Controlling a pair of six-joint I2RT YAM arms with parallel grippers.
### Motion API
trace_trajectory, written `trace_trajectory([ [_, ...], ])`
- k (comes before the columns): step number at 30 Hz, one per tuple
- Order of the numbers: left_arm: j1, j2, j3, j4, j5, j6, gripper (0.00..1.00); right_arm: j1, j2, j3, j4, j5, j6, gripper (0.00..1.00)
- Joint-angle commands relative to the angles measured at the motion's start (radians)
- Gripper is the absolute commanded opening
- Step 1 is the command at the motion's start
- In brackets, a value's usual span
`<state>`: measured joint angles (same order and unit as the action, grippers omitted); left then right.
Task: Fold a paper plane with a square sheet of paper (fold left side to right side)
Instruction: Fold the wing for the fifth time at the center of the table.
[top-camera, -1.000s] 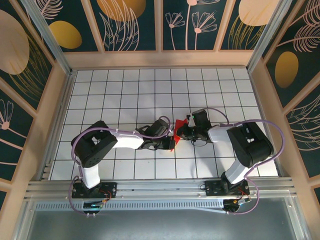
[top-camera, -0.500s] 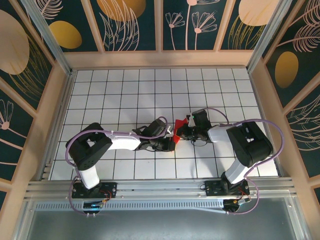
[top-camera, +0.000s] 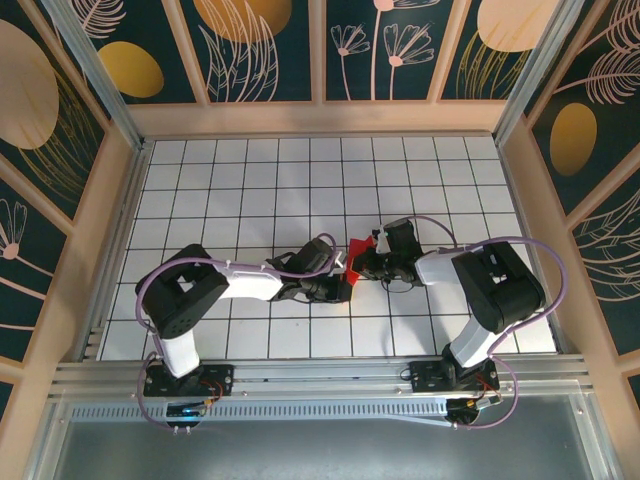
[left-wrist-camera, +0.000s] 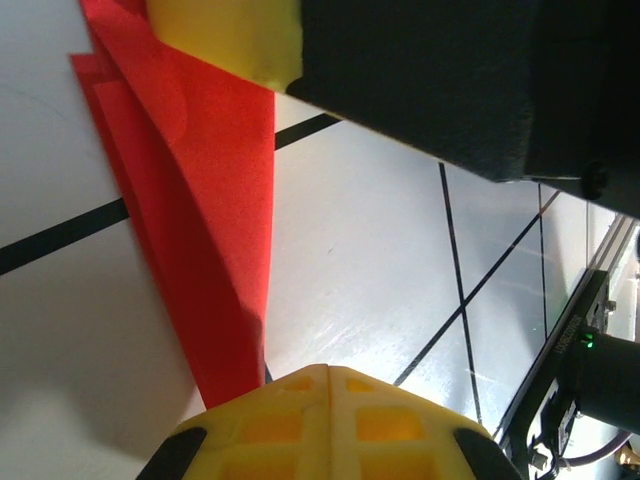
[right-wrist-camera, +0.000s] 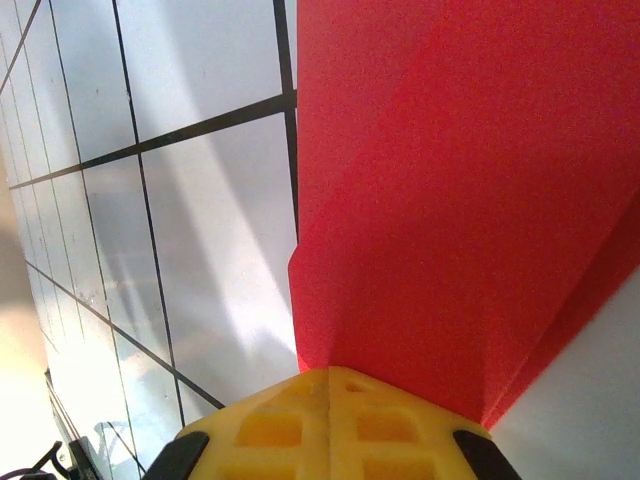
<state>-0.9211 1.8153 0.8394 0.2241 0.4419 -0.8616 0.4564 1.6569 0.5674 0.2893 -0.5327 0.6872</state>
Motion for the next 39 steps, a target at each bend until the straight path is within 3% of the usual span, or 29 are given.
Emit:
trace_trajectory([
  [1,0.004,0.021,0.011,0.002,0.015,0.006,0.00,0.017,0.064,-0.040,-0.129,0.068,-0.022,0.00],
  [39,0.004,0.028,-0.026,-0.019,-0.022,0.018,0.00,0.020,0.078,-0.031,-0.154,0.080,-0.037,0.00],
])
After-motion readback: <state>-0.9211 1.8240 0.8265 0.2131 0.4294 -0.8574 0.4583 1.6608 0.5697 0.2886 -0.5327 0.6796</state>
